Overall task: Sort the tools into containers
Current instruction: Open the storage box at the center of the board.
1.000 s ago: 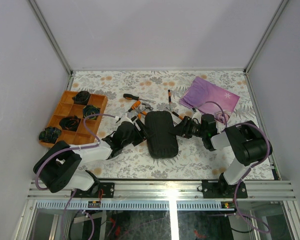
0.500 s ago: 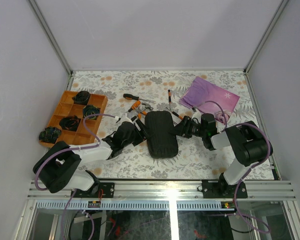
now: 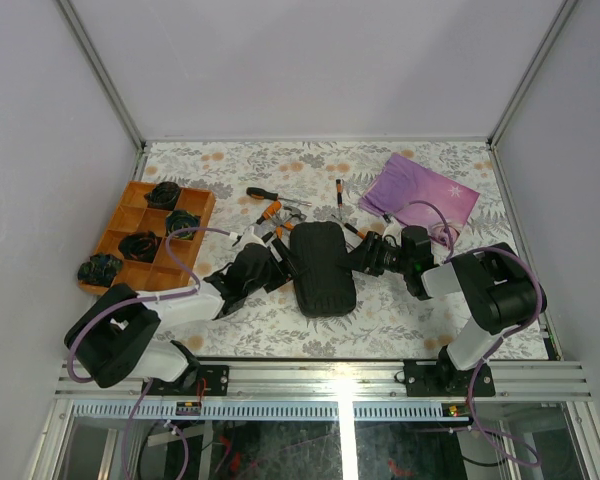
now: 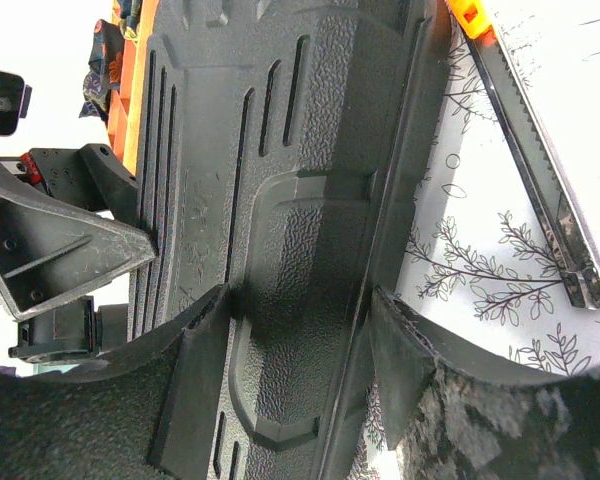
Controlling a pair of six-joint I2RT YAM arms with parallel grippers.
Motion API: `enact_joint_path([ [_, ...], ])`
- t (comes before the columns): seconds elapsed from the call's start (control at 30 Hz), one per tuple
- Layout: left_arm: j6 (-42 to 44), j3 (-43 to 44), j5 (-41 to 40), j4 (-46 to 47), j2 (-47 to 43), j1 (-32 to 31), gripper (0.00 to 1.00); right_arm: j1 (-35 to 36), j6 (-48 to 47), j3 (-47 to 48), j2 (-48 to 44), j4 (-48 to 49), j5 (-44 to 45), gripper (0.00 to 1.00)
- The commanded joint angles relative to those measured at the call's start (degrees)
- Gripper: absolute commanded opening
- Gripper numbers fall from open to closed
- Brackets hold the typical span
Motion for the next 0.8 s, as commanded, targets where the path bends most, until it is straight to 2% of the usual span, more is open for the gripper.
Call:
enact_joint_path([
  [0.0, 4.9, -2.8, -5.8, -18.6, 2.0, 0.3, 0.70, 0.9, -5.7, -1.2, 2.7, -11.9, 6.5, 0.45],
  [0.33, 4.9, -3.0, -7.0, -20.2, 1.0, 0.3, 0.68, 1.0, -5.8, -1.1, 2.9, -12.3, 6.6, 0.45],
  [0.77, 5.0, -3.3, -7.3, -20.9, -0.4, 0.3, 0.54, 0.9, -6.0, -1.0, 3.1, -12.7, 6.6, 0.45],
])
